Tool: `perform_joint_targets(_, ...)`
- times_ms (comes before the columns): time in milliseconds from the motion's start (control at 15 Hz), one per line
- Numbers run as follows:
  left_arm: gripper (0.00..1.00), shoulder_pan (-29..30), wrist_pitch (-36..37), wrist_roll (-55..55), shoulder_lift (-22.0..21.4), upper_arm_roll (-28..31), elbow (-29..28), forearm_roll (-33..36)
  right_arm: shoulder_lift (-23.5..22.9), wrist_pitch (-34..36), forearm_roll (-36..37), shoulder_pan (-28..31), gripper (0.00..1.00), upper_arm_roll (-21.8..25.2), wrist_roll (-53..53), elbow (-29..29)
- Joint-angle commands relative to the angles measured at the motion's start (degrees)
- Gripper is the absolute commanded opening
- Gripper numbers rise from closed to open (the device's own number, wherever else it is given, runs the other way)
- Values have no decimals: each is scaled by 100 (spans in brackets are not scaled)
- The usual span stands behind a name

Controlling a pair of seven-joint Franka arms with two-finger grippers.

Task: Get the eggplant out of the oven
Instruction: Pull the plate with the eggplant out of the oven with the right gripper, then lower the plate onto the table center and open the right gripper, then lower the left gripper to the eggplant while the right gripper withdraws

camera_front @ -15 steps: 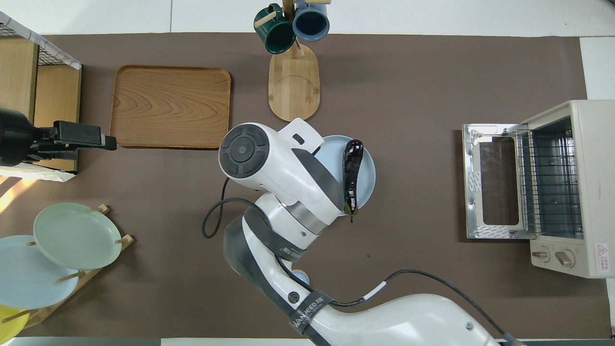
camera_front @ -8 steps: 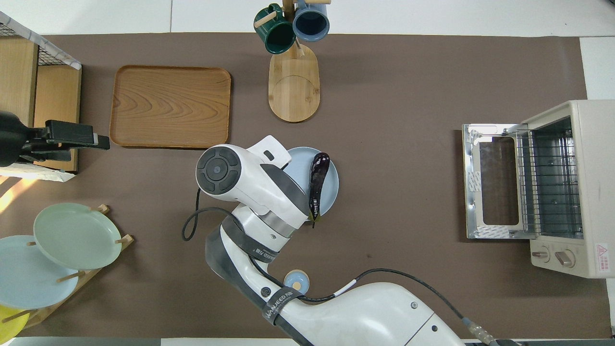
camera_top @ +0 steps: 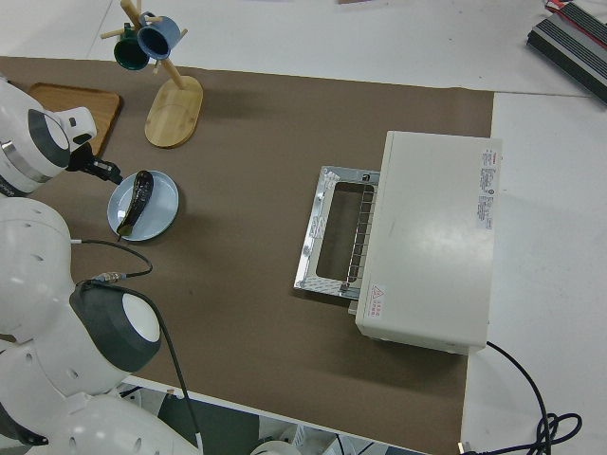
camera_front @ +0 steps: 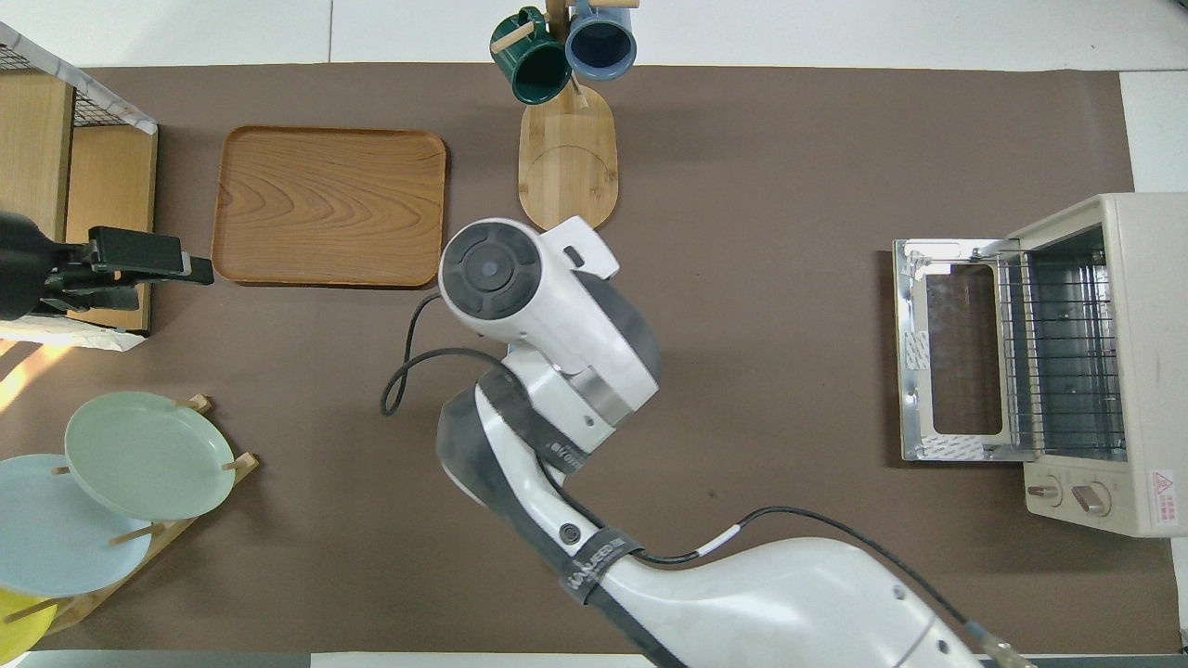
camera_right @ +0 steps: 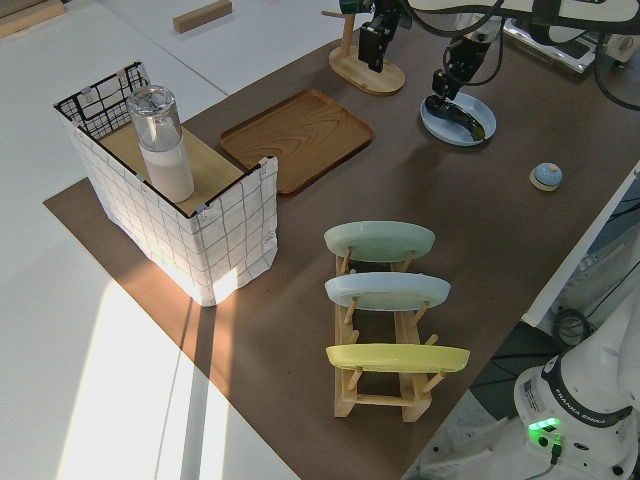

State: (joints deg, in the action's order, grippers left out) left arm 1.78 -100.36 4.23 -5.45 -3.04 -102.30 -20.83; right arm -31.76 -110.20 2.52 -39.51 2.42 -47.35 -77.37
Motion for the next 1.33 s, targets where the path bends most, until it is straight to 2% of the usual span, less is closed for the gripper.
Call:
perform_joint_targets(0,100,-55,-264,-19,-175,-39,-220,-35,713,699,317,732,7,-75,839,-653)
perform_joint_targets(67,100,-55,-291,-10,-175,-56,-220,-35,923,841,623,873,0,-75,1146,-1048)
perform_joint_targets(200,100,-395,-404,16,-97,-100,-229,-35,1302,800,1108,1224,0,-75,1307,-1952)
perform_joint_targets(333,100,-748,-729,69,44,-109,-360,-35,1514,607,1136,1743,0,-92,1351,-2587)
perform_joint_targets(467,100,-1239,-1150,130,167,-109,-667,-35,1698,283,1442,1849,0,-75,1439,-3150)
perform_joint_targets(600,100,-1819,-1773,157,465,-109,-975,-35,1760,-52,1750,2226,0,-83,1727,-3441)
perform_joint_targets(800,100,-2777,-2914,552,1167,-100,-1178,-35,1830,-825,1795,2535,0,-83,1896,-3959)
perform_joint_targets(933,100,-3138,-3444,605,1406,-100,-1379,-35,1848,-1098,1796,2605,0,-83,1905,-4171)
perform_joint_targets(1267,100,-3789,-4236,737,2179,-83,-1433,-35,1857,-1161,2006,2843,0,-75,2248,-4311)
